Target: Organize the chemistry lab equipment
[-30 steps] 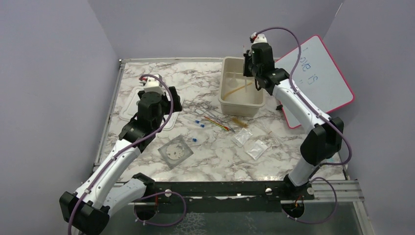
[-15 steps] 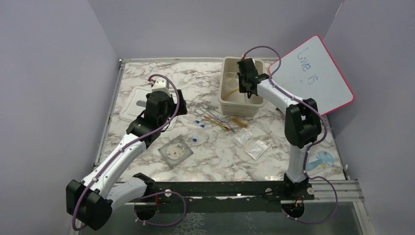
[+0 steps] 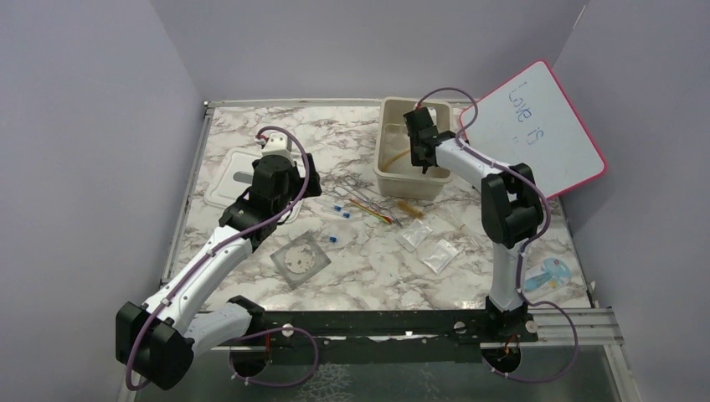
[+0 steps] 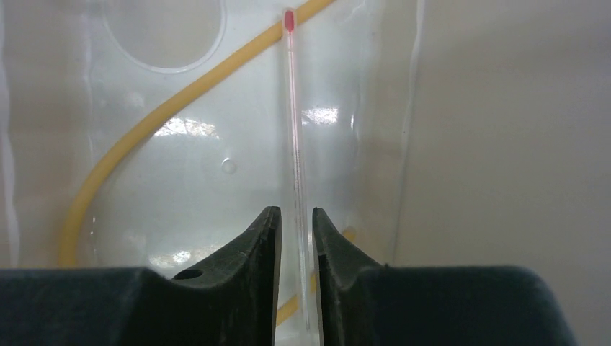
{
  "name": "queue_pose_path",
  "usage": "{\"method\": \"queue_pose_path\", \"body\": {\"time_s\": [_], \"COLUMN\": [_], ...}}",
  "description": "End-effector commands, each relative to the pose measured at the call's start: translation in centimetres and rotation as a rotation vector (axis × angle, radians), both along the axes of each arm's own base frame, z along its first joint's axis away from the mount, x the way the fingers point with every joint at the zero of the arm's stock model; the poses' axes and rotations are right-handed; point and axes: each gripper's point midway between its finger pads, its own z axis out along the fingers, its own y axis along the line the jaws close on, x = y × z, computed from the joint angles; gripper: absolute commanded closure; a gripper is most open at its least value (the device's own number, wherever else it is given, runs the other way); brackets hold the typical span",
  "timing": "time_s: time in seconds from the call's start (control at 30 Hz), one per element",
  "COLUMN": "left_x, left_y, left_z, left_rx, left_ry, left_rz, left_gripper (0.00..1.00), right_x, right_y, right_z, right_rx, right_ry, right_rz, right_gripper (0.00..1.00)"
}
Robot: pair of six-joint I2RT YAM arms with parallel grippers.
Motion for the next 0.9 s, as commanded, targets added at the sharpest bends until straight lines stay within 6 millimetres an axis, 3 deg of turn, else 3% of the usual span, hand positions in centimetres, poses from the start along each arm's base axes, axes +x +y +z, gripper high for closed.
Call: {"method": "queue_pose_path", "body": {"time_s": [0.0, 0.2, 0.33, 0.53, 0.7, 0.87], "left_x": [0.2, 0.1, 0.1, 0.1, -0.1, -0.5], "left_y": [-0.2, 0.0, 0.2, 0.4, 1.6, 3.8], "left_z": [0.4, 0.6, 0.8, 1.1, 1.8, 3.2], "left_rx": [-0.017, -0.01, -0.01, -0.009, 0.001, 0.014], "left_ry": [-0.017, -0.023, -0.031, -0.039, -0.062, -0.111], "left_rz": [-0.007, 0.0, 0.004, 0.012, 0.067, 0.17], "left_gripper": [0.09, 0.09, 0.09, 0.09, 0.09, 0.09], "right_x": [0.6, -0.4, -1.8, -6.1, -10.7, -14.7], "right_y": [0.7, 1.6, 2.8, 7.4, 12.6, 17.0], "right_z": [3.5, 7.9, 12.2, 16.7, 17.3, 14.2], "right_rx": [0.068, 0.141, 0.208, 0.247, 0.211, 0.171], "right_ry": [-0.077, -0.114, -0.177, -0.253, -0.271, -0.202], "right_rz": [0.014, 0.066, 0.148, 0.375, 0.586, 0.737], "right_gripper": [0.72, 0.63, 0.58, 0.53, 0.53, 0.53]}}
